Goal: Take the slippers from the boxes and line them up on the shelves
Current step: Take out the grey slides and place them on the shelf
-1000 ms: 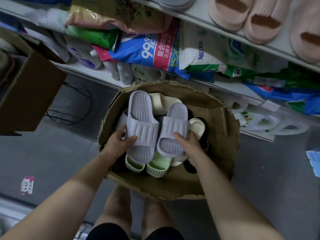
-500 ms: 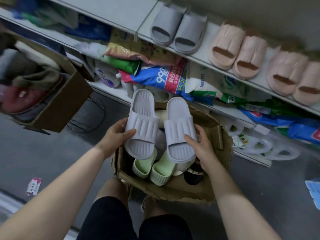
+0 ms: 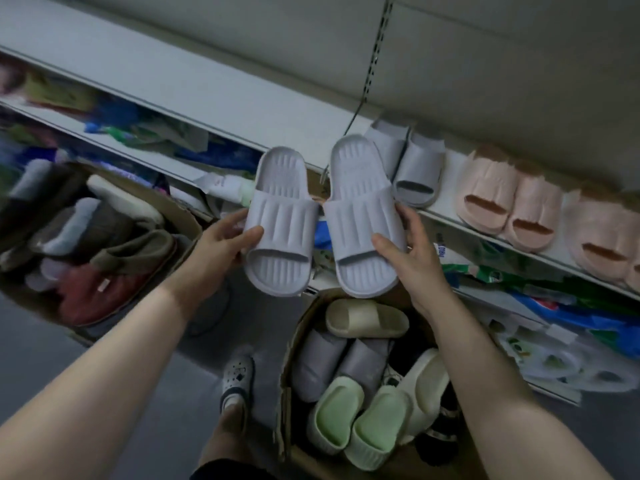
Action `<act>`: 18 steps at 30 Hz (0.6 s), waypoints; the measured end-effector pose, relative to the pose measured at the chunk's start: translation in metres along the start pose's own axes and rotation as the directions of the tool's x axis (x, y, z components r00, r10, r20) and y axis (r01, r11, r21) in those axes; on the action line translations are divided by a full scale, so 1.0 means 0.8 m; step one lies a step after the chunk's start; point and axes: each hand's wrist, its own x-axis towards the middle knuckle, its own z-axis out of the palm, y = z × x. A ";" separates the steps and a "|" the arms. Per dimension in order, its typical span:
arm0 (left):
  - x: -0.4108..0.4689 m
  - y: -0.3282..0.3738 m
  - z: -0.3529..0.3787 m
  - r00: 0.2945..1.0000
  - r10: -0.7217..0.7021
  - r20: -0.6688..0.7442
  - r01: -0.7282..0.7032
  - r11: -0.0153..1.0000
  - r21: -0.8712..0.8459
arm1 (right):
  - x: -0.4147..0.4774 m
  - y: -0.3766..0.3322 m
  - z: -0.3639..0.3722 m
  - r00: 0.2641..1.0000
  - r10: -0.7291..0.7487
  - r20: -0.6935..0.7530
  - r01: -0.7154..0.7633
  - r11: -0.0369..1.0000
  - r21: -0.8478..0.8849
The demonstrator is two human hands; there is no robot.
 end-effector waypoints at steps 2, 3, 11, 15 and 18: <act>0.049 0.025 -0.025 1.000 0.017 -0.007 -0.017 1.000 0.026 | 0.043 -0.016 0.036 0.998 -0.010 -0.068 0.009 1.000 -0.008; 0.075 0.038 -0.037 1.000 0.030 -0.007 -0.030 0.999 0.046 | 0.065 -0.023 0.055 0.994 -0.019 -0.104 0.017 1.000 -0.018; 0.266 0.101 -0.093 1.000 0.001 0.021 -0.004 0.989 0.150 | 0.220 -0.046 0.161 0.944 0.178 -0.279 -0.174 0.984 0.041; 0.316 0.107 -0.089 0.999 -0.013 0.031 0.007 0.982 0.188 | 0.252 -0.037 0.176 0.924 0.258 -0.281 -0.248 0.966 0.069; 0.337 0.109 -0.081 0.999 0.034 0.006 -0.034 0.957 0.287 | 0.263 -0.035 0.175 0.920 0.248 -0.303 -0.259 0.966 0.006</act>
